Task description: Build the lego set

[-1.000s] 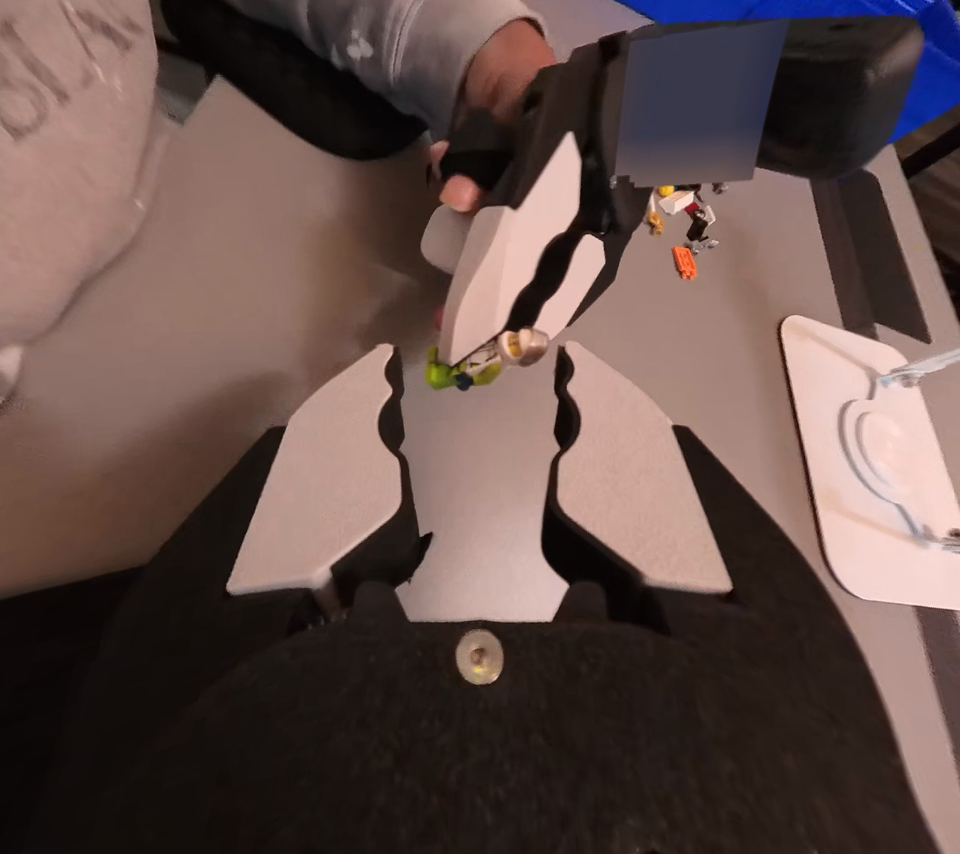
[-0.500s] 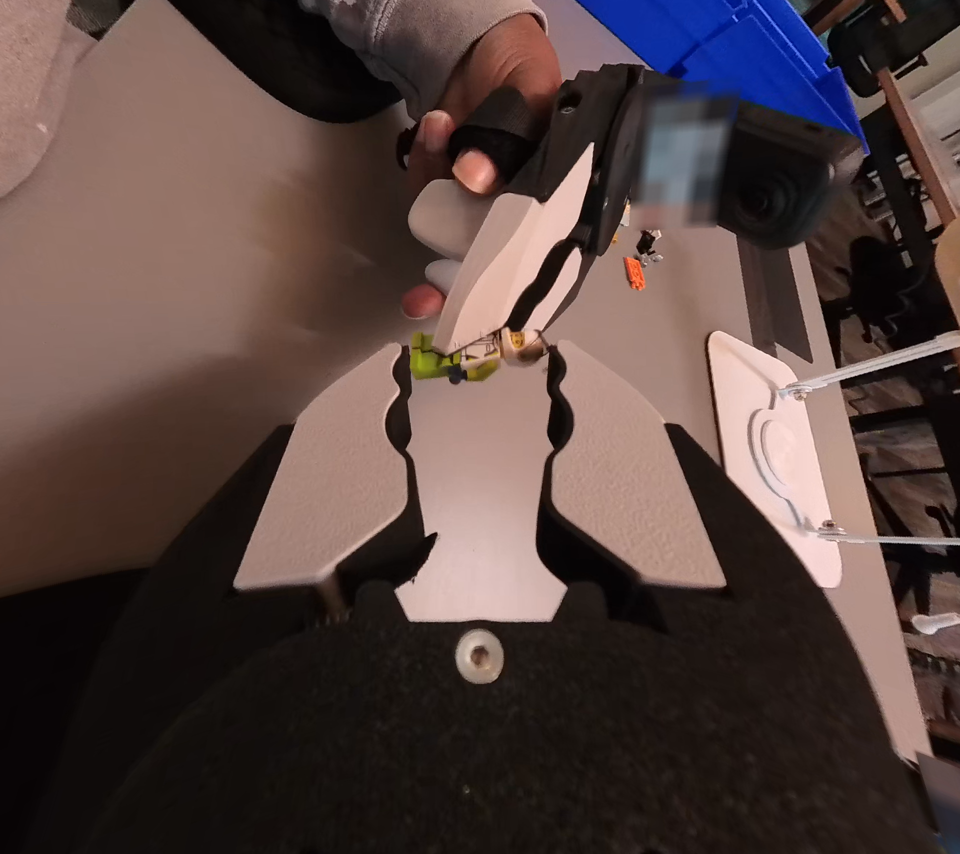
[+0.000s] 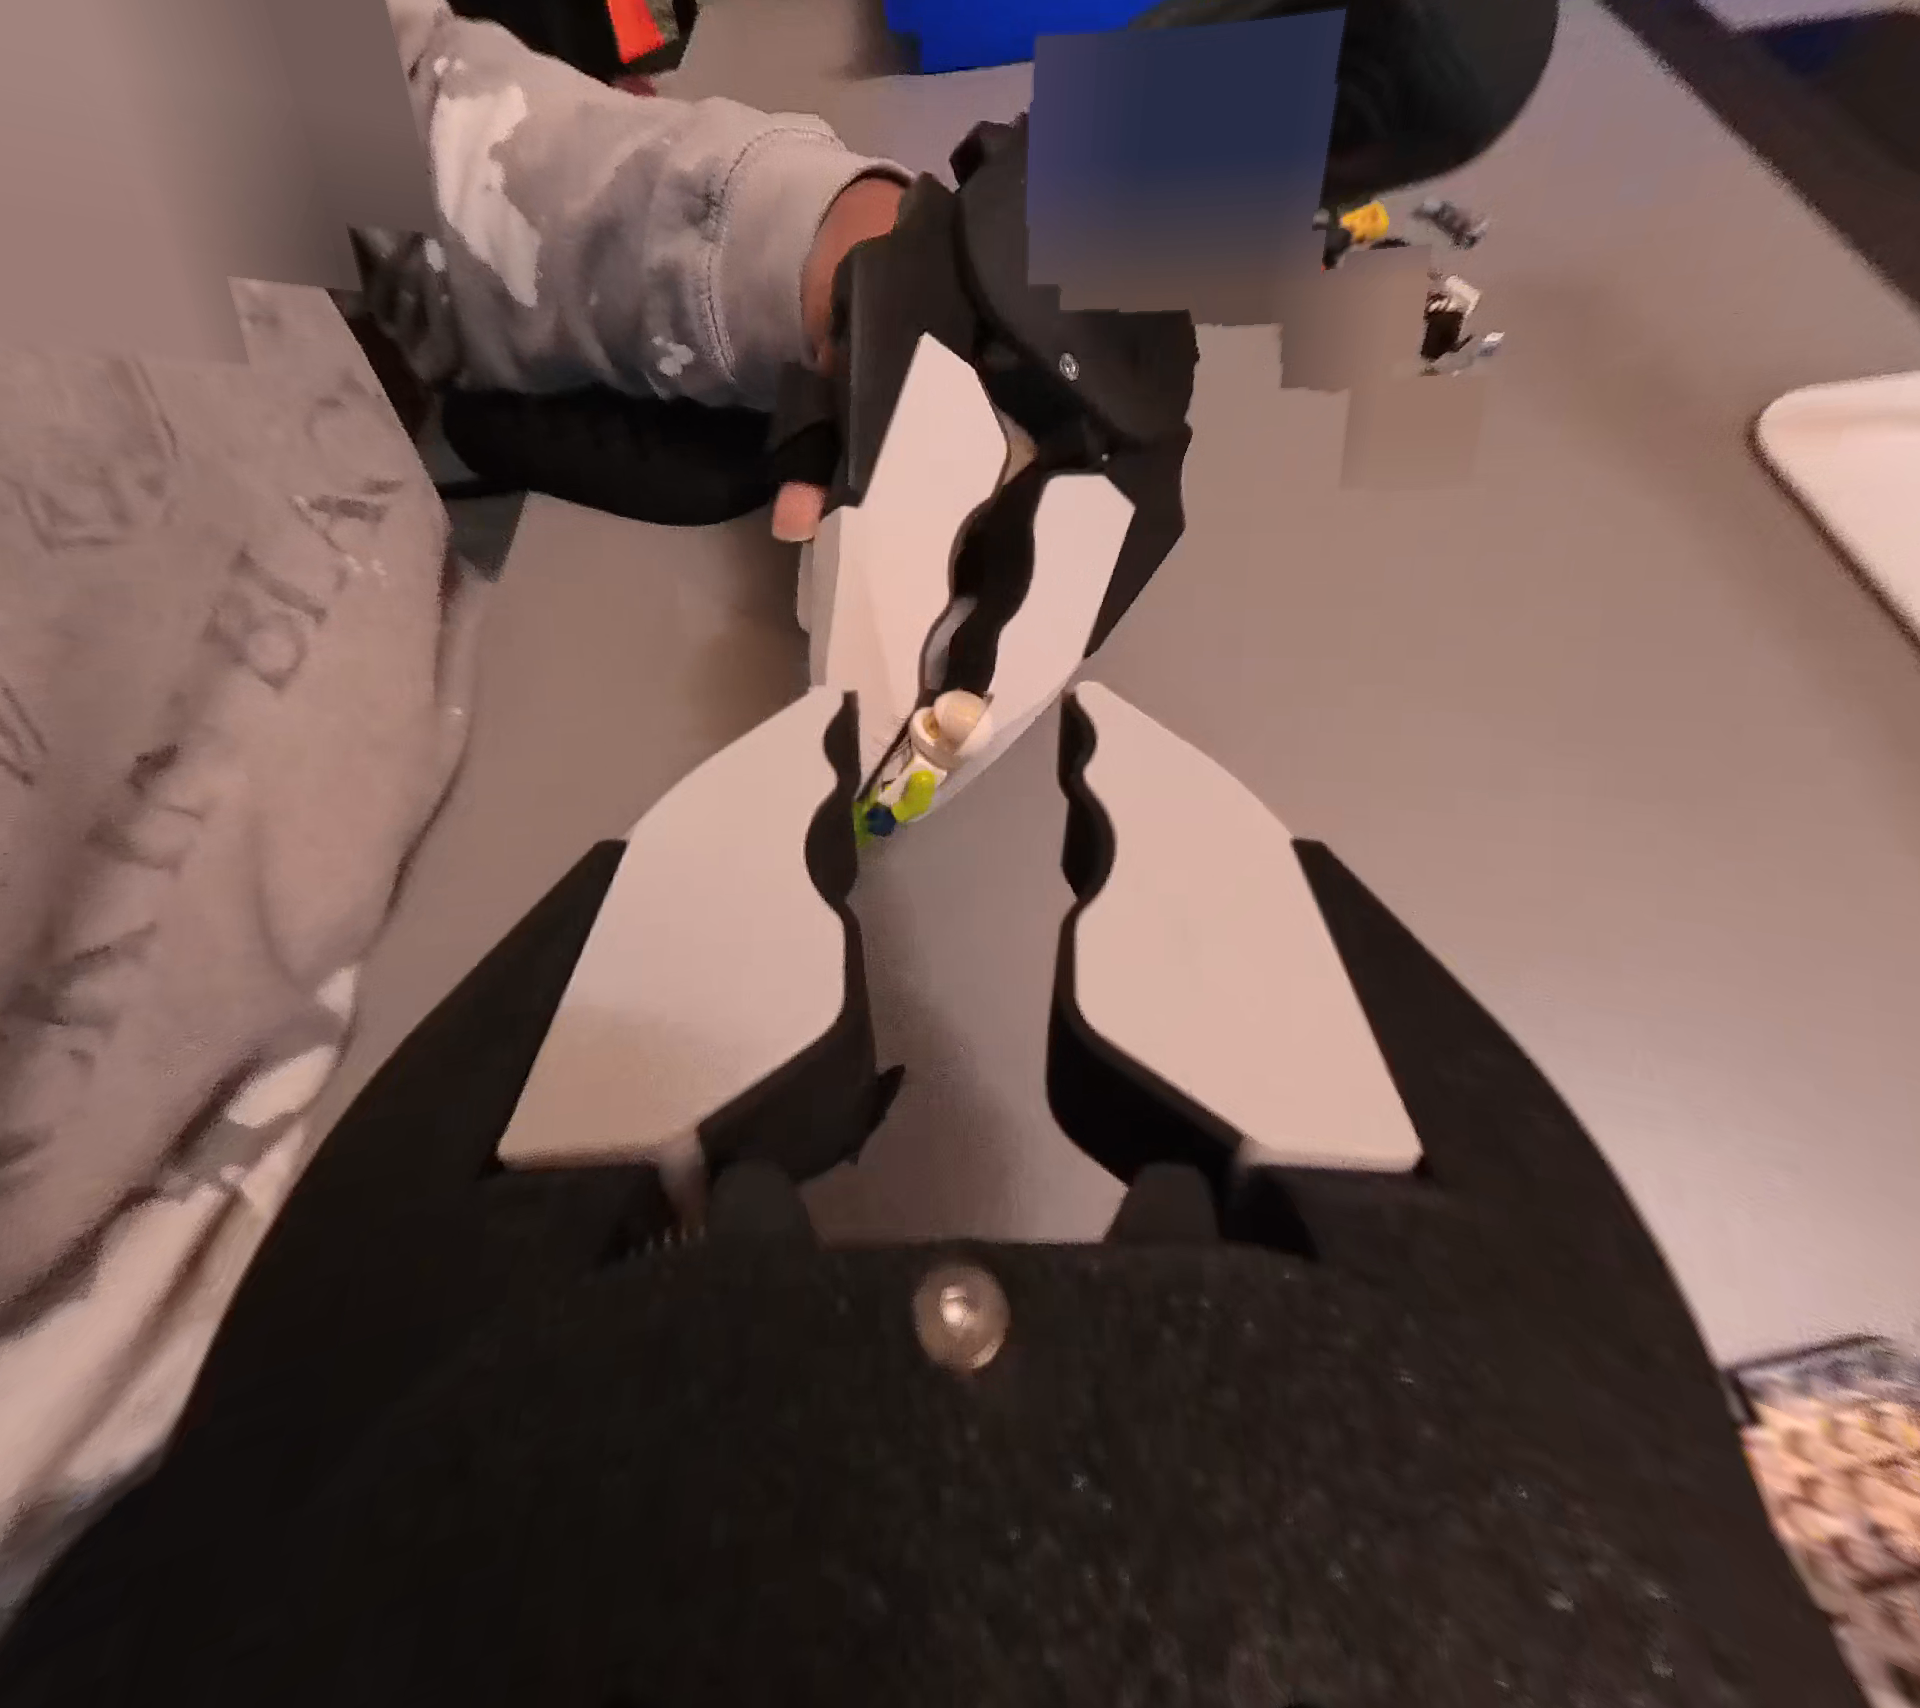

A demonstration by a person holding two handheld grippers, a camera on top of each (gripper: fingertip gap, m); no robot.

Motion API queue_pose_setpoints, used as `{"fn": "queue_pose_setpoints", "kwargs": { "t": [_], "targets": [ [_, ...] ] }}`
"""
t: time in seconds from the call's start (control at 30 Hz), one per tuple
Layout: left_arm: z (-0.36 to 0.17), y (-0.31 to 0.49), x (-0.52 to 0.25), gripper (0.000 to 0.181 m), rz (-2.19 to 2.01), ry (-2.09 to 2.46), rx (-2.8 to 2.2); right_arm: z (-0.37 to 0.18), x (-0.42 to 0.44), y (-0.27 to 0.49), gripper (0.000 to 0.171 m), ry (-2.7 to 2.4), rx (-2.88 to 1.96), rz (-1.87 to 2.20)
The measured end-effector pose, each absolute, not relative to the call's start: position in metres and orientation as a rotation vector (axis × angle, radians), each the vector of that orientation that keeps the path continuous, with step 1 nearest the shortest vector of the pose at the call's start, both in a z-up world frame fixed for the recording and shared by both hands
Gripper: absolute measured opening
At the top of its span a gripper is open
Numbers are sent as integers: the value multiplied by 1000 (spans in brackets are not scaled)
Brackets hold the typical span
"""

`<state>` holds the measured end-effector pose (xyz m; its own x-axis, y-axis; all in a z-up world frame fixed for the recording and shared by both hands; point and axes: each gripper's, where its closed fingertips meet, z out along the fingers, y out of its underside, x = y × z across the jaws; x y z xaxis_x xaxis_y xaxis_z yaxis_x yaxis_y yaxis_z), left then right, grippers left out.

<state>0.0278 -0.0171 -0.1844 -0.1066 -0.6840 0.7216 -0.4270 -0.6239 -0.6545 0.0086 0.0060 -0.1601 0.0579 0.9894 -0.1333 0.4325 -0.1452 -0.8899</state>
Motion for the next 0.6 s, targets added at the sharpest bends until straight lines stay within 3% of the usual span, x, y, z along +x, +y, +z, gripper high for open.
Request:
{"fn": "queue_pose_setpoints", "kwargs": {
  "t": [0.3, 0.6],
  "targets": [
    [-187, -18, 27, 8, -1723, 1296, -1933, -167, 9, 4, 13, -1389, -1718, 1283],
    [-181, -26, 28, 8, -1786, 1326, -1884, -161, 11, -4, 12, -1429, -1629, 1461]
  ]
}}
